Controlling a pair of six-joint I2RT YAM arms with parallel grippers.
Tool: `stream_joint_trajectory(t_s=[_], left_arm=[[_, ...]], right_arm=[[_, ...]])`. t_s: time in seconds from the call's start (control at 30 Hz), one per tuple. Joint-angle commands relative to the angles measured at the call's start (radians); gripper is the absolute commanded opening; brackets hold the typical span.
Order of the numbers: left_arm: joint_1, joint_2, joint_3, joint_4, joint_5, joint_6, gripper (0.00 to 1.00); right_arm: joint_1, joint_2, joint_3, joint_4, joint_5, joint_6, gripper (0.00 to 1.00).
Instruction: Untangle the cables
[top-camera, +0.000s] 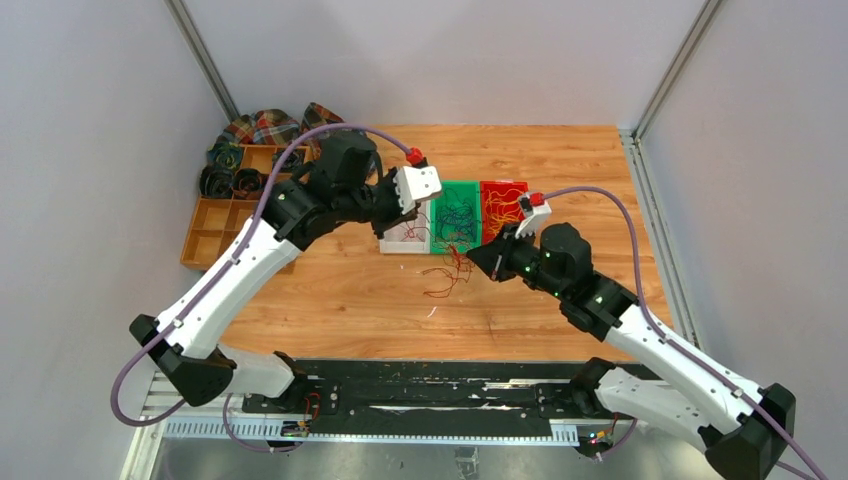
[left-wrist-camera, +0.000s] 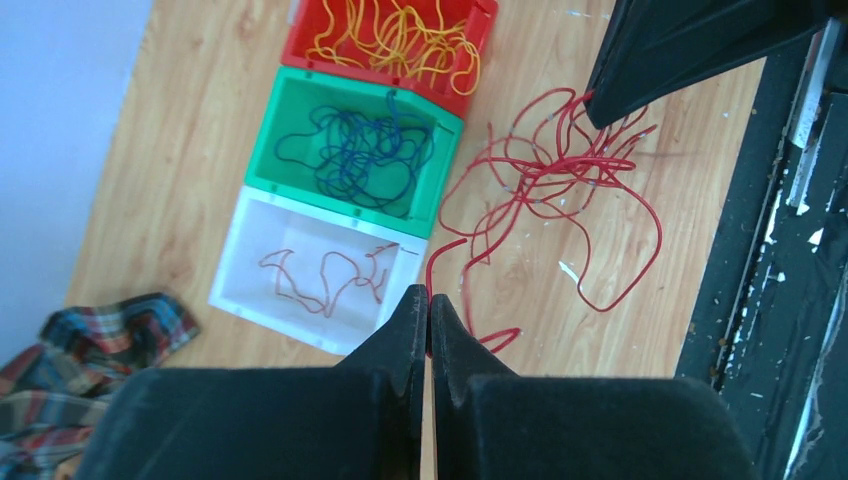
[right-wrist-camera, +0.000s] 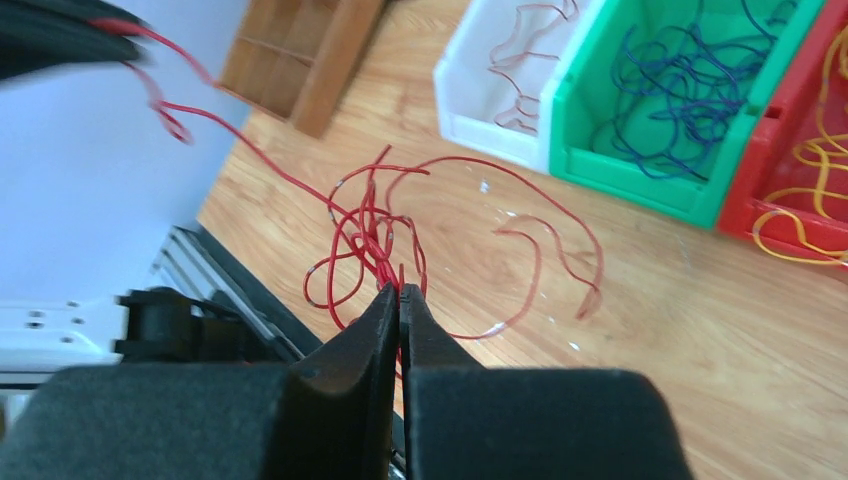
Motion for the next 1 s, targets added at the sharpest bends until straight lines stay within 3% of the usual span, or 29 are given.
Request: stream_joint_trajectory(t_s=[0.0, 0.23, 0.3, 0.4, 0.6, 0.7, 0.87, 0.97], left_arm=[[0.002, -0.055, 0.106, -0.035, 0.0, 0.052, 0.01], [0.002, -0.099, 0.24, -0.056, -0.045, 0.09, 0.01], [0.002, -0.104, 0.272, -0.058, -0.064, 0.105, 0.01], [0.001, -0.101, 0.327, -0.058, -0.053, 0.095, 0.01], [0.0, -0.071, 0.438, -0.058, -0.021, 0.043, 0.0], [0.0, -0.061, 0.474, -0.057, -0.018, 0.031, 0.01], [0.0, -0.064, 0.479, -0.057, -0.024, 0.026, 0.0], [0.0, -0.069, 0.484, -0.057, -0.034, 0.027, 0.0]], right_arm=[[0.012, 0.063, 0.09, -0.193, 0.039, -0.129, 0.01], [0.011, 0.123, 0.09, -0.247, 0.033, -0.174, 0.01], [0.011, 0.137, 0.079, -0.253, 0.022, -0.18, 0.1], [0.012, 0.154, 0.086, -0.261, 0.006, -0.2, 0.34], [0.012, 0.153, 0.216, -0.237, 0.062, -0.277, 0.57], [0.013, 0.15, 0.253, -0.148, 0.009, -0.317, 0.72], [0.099, 0.147, 0.198, 0.235, -0.125, -0.397, 0.74], [0.184, 0.223, 0.246, 0.343, -0.164, -0.476, 0.75]])
